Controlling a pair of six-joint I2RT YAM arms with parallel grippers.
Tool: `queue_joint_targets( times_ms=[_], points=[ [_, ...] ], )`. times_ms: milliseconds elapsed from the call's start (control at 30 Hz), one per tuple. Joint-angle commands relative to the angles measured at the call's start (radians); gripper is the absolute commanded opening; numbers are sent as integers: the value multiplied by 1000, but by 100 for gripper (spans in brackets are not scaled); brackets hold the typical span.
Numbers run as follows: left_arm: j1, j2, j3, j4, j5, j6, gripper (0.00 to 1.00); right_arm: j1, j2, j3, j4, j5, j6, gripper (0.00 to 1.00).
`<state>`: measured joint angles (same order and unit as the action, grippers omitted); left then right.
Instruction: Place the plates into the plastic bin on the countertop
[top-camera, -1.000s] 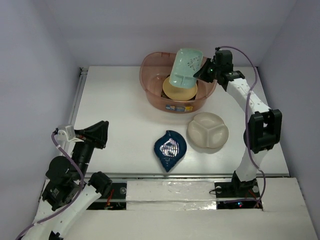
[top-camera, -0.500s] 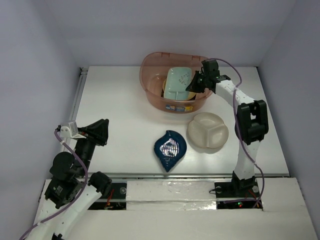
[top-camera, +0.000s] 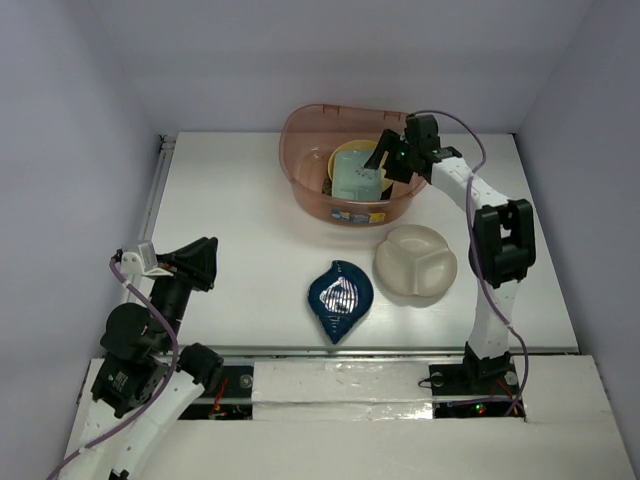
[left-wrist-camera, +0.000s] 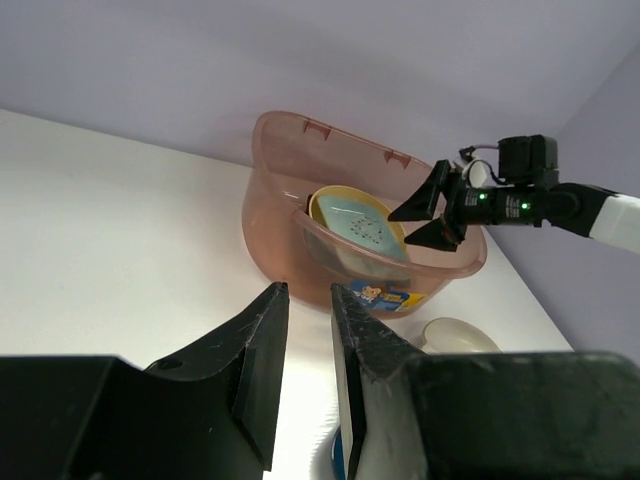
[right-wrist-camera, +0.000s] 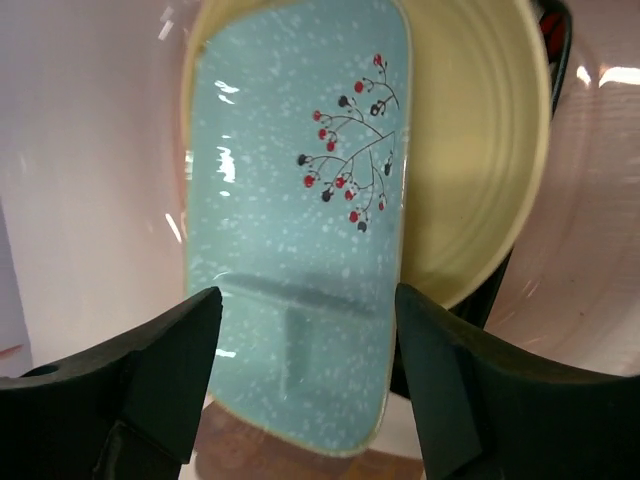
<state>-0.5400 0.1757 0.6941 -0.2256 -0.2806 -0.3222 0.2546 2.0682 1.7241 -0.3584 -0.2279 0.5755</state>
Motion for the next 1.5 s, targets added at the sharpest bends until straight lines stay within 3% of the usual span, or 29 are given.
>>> queue_joint_targets(
  times_ms=[0,100,167,267,300,333,433,600,800,867,900,967,1233,1467],
  points=[
    [20,19,13,60,32,14,22,-2,-147,-13,85,41,-23,76],
    [29,19,12,65,50,15,22,-2,-259,-87,102,76,-37,76],
    [40,15,12,63,57,15,22,-2,-378,-159,140,123,-31,70],
    [40,4,10,69,67,17,22,-2,-532,-381,235,278,6,31],
    [49,-2,10,71,73,17,22,-2,-637,-441,254,339,18,4],
    [49,-5,8,77,78,17,22,-11,-689,-571,269,360,55,0],
    [70,-18,8,84,101,20,21,-25,-851,-757,309,392,133,0],
    [71,-31,7,91,123,23,15,-80,-965,-1063,329,351,188,0],
    [71,-31,7,92,132,23,12,-80,-837,-1075,318,236,145,2],
    [71,-36,5,92,133,23,12,-80,-791,-1066,343,222,167,12],
    [71,-41,7,92,133,23,12,-80,-751,-1058,348,202,175,22],
    [71,-42,7,89,132,20,12,-80,-709,-1032,398,209,207,28],
    [71,-53,8,86,127,21,15,-112,-478,-965,490,185,395,28],
    [71,-56,8,86,129,21,16,-135,-438,-959,584,223,552,27]
  ],
)
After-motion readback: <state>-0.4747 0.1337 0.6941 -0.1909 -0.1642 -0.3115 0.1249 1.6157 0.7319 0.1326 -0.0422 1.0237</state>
